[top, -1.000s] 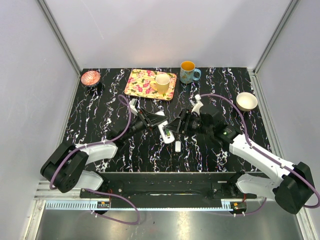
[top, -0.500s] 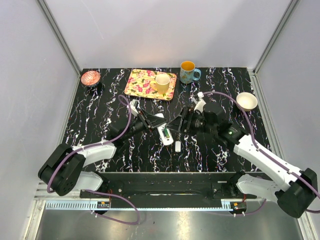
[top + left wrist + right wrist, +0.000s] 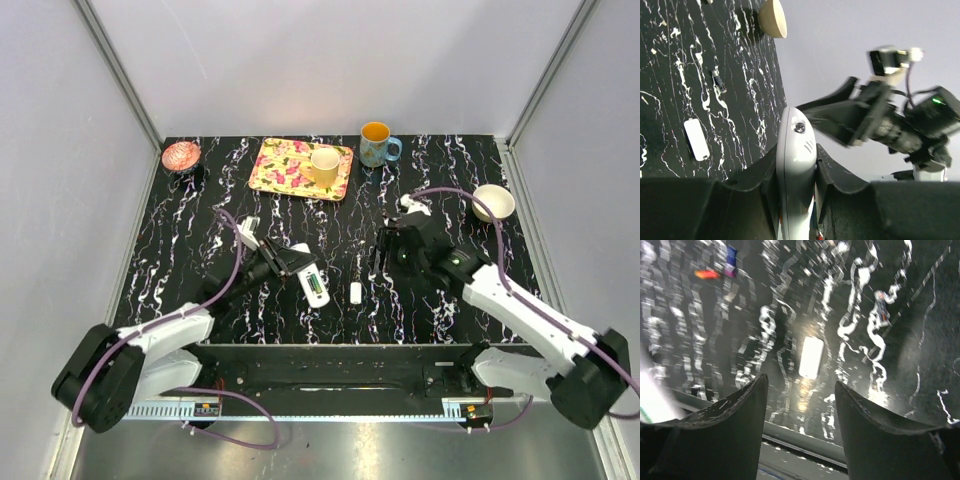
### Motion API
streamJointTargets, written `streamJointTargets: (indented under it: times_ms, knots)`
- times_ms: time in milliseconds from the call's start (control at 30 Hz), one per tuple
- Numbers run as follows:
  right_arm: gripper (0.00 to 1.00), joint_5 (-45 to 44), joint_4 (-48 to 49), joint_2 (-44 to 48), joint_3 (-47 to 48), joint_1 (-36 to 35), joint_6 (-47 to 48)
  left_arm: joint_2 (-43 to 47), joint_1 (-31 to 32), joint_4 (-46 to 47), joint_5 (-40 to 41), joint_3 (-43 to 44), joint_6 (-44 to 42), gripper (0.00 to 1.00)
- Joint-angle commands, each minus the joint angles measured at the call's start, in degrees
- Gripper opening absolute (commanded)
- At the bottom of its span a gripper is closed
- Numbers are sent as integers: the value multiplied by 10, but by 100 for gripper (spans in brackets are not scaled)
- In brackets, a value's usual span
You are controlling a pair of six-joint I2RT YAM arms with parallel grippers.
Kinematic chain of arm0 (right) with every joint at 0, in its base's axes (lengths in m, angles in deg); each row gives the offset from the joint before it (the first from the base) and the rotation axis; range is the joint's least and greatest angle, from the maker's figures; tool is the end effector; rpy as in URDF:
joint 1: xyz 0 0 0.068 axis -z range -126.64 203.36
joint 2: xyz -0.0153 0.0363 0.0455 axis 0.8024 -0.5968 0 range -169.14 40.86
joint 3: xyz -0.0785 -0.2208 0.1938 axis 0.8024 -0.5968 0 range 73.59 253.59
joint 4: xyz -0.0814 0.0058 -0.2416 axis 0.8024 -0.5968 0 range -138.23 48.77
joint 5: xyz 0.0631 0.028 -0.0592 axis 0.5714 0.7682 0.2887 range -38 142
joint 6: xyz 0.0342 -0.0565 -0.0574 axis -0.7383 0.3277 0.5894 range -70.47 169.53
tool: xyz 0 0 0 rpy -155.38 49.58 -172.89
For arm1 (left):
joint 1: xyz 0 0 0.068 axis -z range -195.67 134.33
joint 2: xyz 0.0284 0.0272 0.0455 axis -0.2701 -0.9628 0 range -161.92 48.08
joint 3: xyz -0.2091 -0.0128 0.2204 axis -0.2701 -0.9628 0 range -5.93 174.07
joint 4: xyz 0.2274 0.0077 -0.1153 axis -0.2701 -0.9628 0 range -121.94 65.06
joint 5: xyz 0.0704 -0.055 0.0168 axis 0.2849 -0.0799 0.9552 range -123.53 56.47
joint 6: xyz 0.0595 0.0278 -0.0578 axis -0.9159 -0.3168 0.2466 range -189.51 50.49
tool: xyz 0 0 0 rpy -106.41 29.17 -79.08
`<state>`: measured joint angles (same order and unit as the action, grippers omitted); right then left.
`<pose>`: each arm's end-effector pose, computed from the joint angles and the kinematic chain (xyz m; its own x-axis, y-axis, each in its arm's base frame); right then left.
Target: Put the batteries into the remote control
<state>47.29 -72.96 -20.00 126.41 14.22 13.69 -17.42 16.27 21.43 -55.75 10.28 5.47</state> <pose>0.1873 0.1442 0.3015 -0.7419 0.1486 -0.6538 -0.1797 0.8954 0.4074 0.1912 -0.1538 0.2343 -0.7937 -0.5589 -0.2401 0.1681 0.1778 -0.9696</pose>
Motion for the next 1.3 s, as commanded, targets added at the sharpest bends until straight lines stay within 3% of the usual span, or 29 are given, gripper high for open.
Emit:
streamJointTargets:
  times_ms: [0,233,633,800,900,933,967,1167,1267]
  knots:
    - [64,-14,-10,-64,-22,-7,31,89,-3,-36,31,-6,-49,0]
    - [63,-47,-8,-223,35,-88,18,153,-4,-83,38,-16,-66,0]
    - [65,-61,-26,-346,95,-107,23,135,-4,-24,22,-48,-42,0]
    - [61,-66,-29,-374,100,-106,24,143,-4,-28,20,-53,-43,0]
    - [54,-73,-26,-374,98,-106,20,150,-4,-32,21,-54,-45,0]
    - [46,-73,-23,-366,94,-107,17,152,-3,-33,22,-55,-46,0]
    - [44,-75,-19,-361,91,-107,16,153,-4,-33,22,-54,-46,0]
    - [45,-79,-19,-349,95,-106,9,149,-4,-37,20,-49,-48,0]
    - [52,-75,-21,-356,96,-107,9,147,-3,-35,18,-48,-47,0]
